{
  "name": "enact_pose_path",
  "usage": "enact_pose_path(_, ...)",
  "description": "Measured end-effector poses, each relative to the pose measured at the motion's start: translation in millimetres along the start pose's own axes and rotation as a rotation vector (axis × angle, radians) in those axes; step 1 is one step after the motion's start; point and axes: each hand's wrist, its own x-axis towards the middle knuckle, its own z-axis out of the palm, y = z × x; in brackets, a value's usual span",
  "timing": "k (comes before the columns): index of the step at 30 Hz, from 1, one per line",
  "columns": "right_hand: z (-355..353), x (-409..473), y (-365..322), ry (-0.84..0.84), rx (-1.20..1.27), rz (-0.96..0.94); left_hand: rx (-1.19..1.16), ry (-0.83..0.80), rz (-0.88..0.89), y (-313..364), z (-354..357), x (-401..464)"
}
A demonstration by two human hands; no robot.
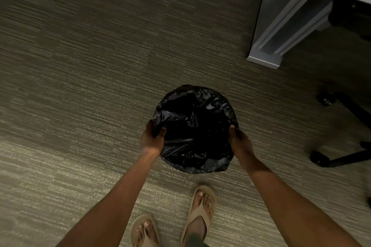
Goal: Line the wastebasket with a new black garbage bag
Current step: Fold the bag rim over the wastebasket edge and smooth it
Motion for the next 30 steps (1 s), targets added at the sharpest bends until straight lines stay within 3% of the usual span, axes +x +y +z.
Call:
enact_pose_path(2,-1.5,1.3,4.0,0.094,0.013,-0.011,0.17,0.19,0.14,-3.1,-3.2,-7.9)
enact_pose_path(4,-5.2,-0.6,5.6,0.241,-0.004,-0.096,0.412,0.489,0.517,-5.0,-5.9,-18.7)
enact_pose_path(5,-6.4,-2.2,6.0,0.29,-0.031,-0.153,0.47,0.535,0.741,-3.6,-2.9,-24.6)
enact_pose_path(6,-5.9,-3.8,6.9,0.309,-0.072,-0.214,0.508,0.465,0.937,1.2,3.5,-32.1)
enact_pose_path(8,-2.2,-5.8,9.0,0.289,-0.167,-0.328,0.631,0.114,1.151,9.3,24.7,-40.1)
enact_pose_path(10,0.5,-6.4,11.0,0.286,-0.319,-0.451,0.883,-0.236,1.109,12.3,49.9,-35.0)
enact_pose_path(12,-1.3,-6.0,11.4,0.334,-0.597,-0.65,1.152,-0.418,0.985,13.3,67.3,-21.9)
enact_pose_path(14,-0.3,-7.5,5.7,0.273,-0.867,-0.986,1.312,-0.479,0.879,17.1,71.8,-9.8)
enact_pose_path(16,13.5,-8.6,-2.2,0.087,-1.035,-1.231,1.439,-0.452,0.822,20.1,70.6,-2.0)
enact_pose_path(18,29.4,-5.0,-10.6,-0.125,-1.156,-1.151,1.579,-0.406,0.803,22.8,70.8,2.9)
enact_pose_path(20,34.9,2.5,-17.3,-0.294,-1.337,-0.874,1.696,-0.384,0.759,21.4,69.5,9.0)
enact_pose_path(23,23.2,8.7,-31.1,-0.332,-1.651,-0.65,1.85,-0.384,0.646,15.4,56.8,16.0)
enact_pose_path(26,15.2,7.9,-29.1,-0.36,-1.655,-0.676,1.851,-0.425,0.527,9.0,42.7,20.6)
enact_pose_path(30,10.1,10.1,-18.3,-0.228,-1.363,-0.96,1.659,-0.401,0.554,5.7,43.4,22.6)
